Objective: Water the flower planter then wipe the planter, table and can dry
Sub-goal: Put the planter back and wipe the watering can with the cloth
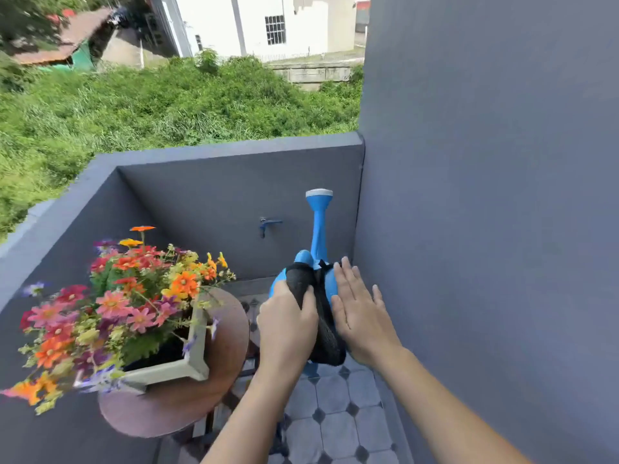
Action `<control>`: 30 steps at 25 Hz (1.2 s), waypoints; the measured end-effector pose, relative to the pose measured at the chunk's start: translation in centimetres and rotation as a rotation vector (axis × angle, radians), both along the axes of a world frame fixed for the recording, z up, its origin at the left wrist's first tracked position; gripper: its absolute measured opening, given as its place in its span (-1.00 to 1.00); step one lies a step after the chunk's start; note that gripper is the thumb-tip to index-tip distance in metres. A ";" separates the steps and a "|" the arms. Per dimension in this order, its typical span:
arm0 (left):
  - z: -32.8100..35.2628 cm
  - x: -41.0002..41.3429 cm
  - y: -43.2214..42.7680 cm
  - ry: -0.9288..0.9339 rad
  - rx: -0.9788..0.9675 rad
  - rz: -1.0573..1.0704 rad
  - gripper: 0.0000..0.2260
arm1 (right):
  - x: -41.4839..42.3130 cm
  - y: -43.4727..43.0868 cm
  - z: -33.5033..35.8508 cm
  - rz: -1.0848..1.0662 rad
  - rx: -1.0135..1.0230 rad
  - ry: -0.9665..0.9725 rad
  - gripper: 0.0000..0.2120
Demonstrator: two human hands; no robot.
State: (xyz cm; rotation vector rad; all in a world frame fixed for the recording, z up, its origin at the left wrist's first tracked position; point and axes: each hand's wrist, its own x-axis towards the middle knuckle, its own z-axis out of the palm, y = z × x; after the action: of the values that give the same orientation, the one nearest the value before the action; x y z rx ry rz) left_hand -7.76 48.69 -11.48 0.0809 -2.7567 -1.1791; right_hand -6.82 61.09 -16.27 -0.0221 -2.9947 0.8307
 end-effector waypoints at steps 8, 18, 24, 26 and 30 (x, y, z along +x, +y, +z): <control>-32.2 1.1 3.6 -0.266 0.091 0.021 -0.84 | 1.1 3.1 -31.8 -0.030 0.086 -0.324 -0.44; -63.8 0.4 4.7 -0.389 0.067 0.045 -0.80 | 0.0 4.3 -62.4 0.038 0.135 -0.554 -0.48; -70.6 1.0 4.8 -0.399 0.051 0.044 -0.77 | 0.1 4.6 -68.3 0.078 0.141 -0.569 -0.50; -71.6 1.2 4.7 -0.403 0.058 0.053 -0.76 | 0.0 4.7 -69.2 0.085 0.134 -0.596 -0.50; -71.6 2.4 4.9 -0.444 0.020 0.006 -0.75 | 0.9 4.5 -69.4 0.100 0.158 -0.631 -0.49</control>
State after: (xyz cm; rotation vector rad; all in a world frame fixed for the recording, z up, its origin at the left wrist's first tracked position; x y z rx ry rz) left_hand -5.36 53.59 -83.09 0.3988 -3.1124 -1.3241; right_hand -5.88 65.64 -85.71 -0.1599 -3.6722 0.6924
